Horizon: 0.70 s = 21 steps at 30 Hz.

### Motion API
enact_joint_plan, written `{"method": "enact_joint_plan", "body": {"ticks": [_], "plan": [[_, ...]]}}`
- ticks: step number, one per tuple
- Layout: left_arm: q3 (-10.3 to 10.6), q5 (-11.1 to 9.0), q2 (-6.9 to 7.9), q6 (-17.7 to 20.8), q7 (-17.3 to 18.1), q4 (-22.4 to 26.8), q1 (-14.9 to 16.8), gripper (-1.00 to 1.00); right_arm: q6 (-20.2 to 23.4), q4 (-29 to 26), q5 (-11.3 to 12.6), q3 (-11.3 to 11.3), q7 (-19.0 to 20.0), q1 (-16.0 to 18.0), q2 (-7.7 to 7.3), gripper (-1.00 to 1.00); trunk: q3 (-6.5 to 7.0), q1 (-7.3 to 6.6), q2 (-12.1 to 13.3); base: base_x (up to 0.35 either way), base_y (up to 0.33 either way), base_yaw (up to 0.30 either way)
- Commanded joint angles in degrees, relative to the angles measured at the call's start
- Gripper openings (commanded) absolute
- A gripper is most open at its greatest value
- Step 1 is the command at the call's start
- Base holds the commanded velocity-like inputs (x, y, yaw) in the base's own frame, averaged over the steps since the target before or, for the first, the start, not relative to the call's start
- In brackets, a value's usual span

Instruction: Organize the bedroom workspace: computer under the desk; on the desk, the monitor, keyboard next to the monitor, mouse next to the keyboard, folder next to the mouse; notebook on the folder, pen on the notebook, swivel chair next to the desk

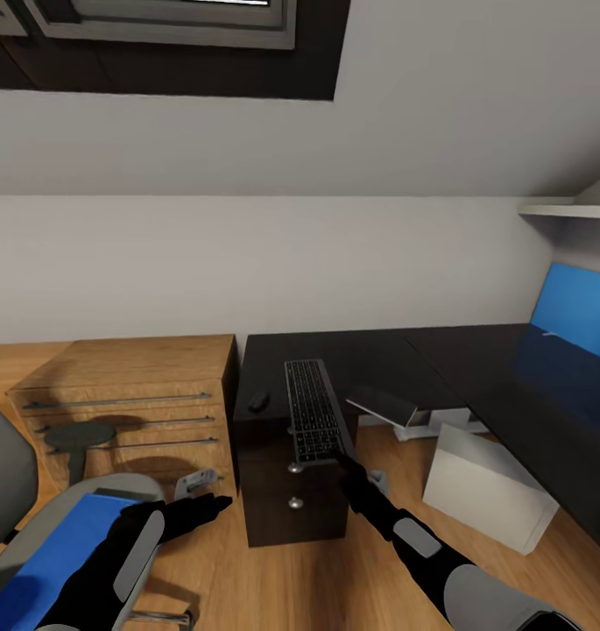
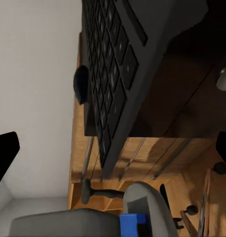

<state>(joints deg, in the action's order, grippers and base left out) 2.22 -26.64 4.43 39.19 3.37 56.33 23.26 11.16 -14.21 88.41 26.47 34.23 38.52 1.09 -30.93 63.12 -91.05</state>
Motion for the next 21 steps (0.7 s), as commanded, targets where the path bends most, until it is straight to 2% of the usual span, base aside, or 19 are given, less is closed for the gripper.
{"method": "enact_joint_plan", "body": {"ticks": [1,14,21], "plan": [[0.1,0.1,0.04,0.2,0.2,0.0,0.0,1.00,0.3,0.1,0.9,0.2,0.2,0.1,-0.02,1.00,-0.24,0.22,-0.4,0.000,0.000,0.000],[0.1,0.1,0.05,0.2,0.2,0.1,0.0,1.00,0.5,0.3,1.5,0.2,0.2,0.1,-0.08,1.00,-2.58,3.08,-5.7,0.000,0.000,0.000],[0.1,0.0,0.14,0.3,0.3,-0.1,0.0,1.00,0.2,0.1,1.5,0.2,0.4,0.1,0.07,1.00,-2.58,3.08,-5.7,0.000,0.000,0.000]]}}
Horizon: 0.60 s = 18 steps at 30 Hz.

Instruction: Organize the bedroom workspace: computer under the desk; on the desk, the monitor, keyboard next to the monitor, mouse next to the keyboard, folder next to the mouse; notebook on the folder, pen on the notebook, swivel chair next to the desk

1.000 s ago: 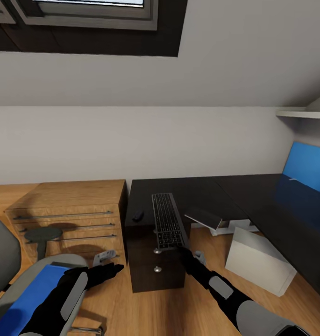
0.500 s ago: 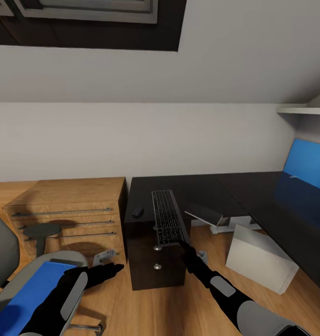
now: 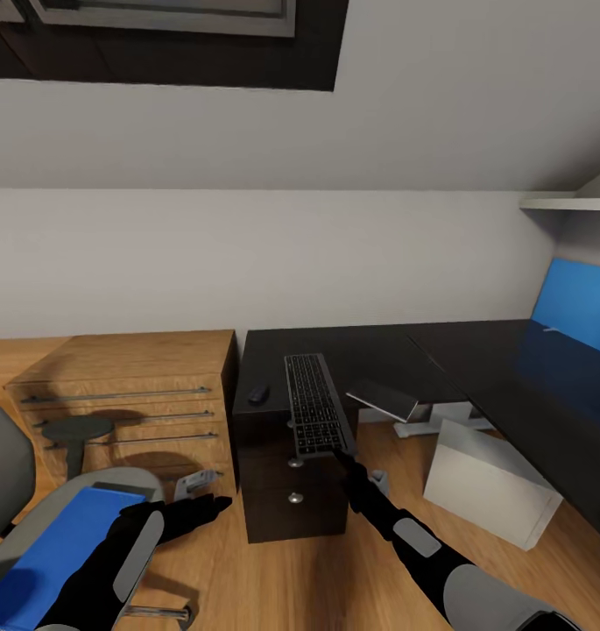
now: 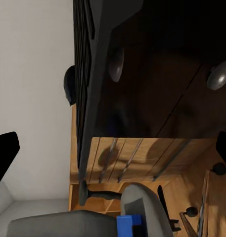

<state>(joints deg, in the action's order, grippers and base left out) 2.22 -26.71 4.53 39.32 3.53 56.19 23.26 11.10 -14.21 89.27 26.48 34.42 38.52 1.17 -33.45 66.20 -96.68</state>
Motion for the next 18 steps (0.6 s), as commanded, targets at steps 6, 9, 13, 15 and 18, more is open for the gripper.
{"method": "enact_joint_plan", "body": {"ticks": [6,9,13,15,18], "plan": [[0.1,0.1,0.12,0.0,0.2,-0.3,0.0,1.00,0.1,0.0,0.6,0.3,0.3,0.1,0.18,1.00,-0.06,0.00,0.0,0.056,0.003,0.000],[0.1,0.1,0.12,0.0,0.2,-0.6,0.0,1.00,0.1,0.0,0.6,0.3,0.3,0.1,0.22,1.00,-0.06,0.00,0.0,0.200,0.025,0.000],[0.1,0.2,0.13,0.0,0.2,-1.1,0.0,1.00,0.1,0.0,0.6,0.3,0.2,0.1,0.23,1.00,-0.06,0.00,0.0,0.062,0.007,0.000],[0.1,0.2,0.13,0.0,0.2,-1.1,0.0,1.00,0.1,0.0,0.6,0.3,0.2,0.1,0.23,1.00,-0.06,0.00,0.0,0.022,0.002,0.000],[0.1,0.2,0.13,0.0,0.2,-1.1,0.0,1.00,0.1,0.0,0.6,0.3,0.1,0.1,0.23,1.00,-0.06,0.00,0.0,0.146,0.034,0.000]]}}
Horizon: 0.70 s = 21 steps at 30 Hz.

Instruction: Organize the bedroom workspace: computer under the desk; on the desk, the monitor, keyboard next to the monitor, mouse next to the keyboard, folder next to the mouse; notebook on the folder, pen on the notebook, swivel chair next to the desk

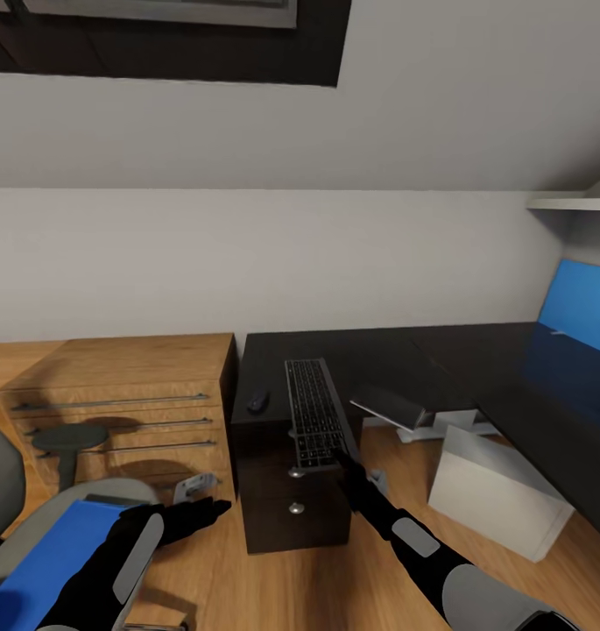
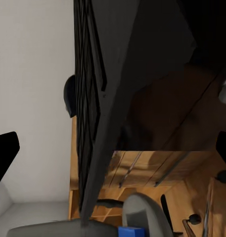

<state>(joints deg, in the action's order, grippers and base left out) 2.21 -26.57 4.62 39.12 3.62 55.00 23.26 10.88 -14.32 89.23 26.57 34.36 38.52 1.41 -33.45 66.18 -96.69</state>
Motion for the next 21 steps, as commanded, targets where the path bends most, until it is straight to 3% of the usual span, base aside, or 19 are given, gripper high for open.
{"method": "enact_joint_plan", "body": {"ticks": [1,15,21], "plan": [[0.1,0.1,0.04,0.2,0.2,0.0,0.0,1.00,0.3,0.1,0.6,0.2,0.2,0.1,-0.01,1.00,-0.06,0.02,0.0,0.212,0.047,0.000],[0.1,0.0,0.04,0.3,0.2,0.0,0.0,1.00,0.3,0.2,0.5,0.4,0.2,0.1,0.06,1.00,-0.06,0.02,0.0,0.023,0.004,0.000],[0.1,0.0,0.04,0.3,0.1,0.0,0.0,1.00,0.2,0.0,0.2,0.7,0.3,0.1,0.93,1.00,-0.06,0.02,0.0,0.000,0.000,0.000]]}}
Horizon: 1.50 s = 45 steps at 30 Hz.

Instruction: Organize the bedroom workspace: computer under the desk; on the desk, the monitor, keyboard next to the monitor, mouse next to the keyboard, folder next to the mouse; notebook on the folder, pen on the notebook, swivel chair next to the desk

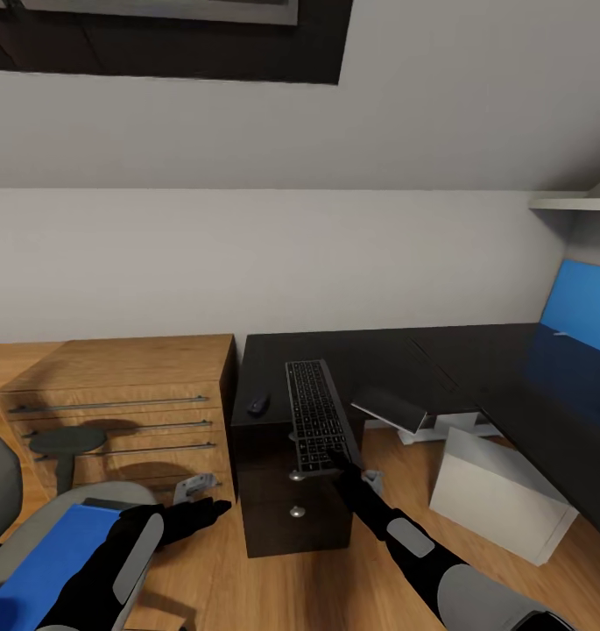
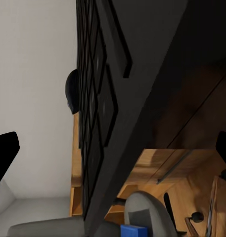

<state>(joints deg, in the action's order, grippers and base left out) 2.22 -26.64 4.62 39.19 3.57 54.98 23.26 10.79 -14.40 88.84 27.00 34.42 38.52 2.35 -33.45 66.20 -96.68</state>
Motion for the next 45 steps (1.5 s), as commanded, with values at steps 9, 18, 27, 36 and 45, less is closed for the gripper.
{"method": "enact_joint_plan", "body": {"ticks": [9,18,27,36,45], "plan": [[0.1,0.1,0.04,0.2,0.1,0.0,0.0,1.00,0.3,0.1,0.6,0.2,0.2,0.1,0.03,1.00,-0.06,-0.01,0.0,0.000,0.063,0.000],[0.1,0.2,0.04,0.2,0.1,0.0,0.0,1.00,0.3,0.1,0.5,0.2,0.1,0.1,0.03,1.00,-0.06,-0.01,0.0,0.000,0.008,0.000],[0.2,0.2,0.04,0.2,0.1,0.0,0.0,1.00,0.2,0.1,0.5,0.3,0.0,0.1,0.07,-1.00,-0.06,-0.01,0.0,0.000,0.000,0.000],[0.2,0.2,-0.02,0.2,0.1,0.0,0.0,1.00,0.2,-0.2,0.5,0.2,0.4,0.1,0.07,-1.00,1.20,-1.54,2.8,0.000,0.000,0.000],[0.2,0.3,-0.12,0.2,0.1,0.0,0.0,1.00,0.2,-2.0,0.5,0.2,1.3,0.1,-0.15,-1.00,2.81,-3.52,6.4,0.000,0.000,0.000]]}}
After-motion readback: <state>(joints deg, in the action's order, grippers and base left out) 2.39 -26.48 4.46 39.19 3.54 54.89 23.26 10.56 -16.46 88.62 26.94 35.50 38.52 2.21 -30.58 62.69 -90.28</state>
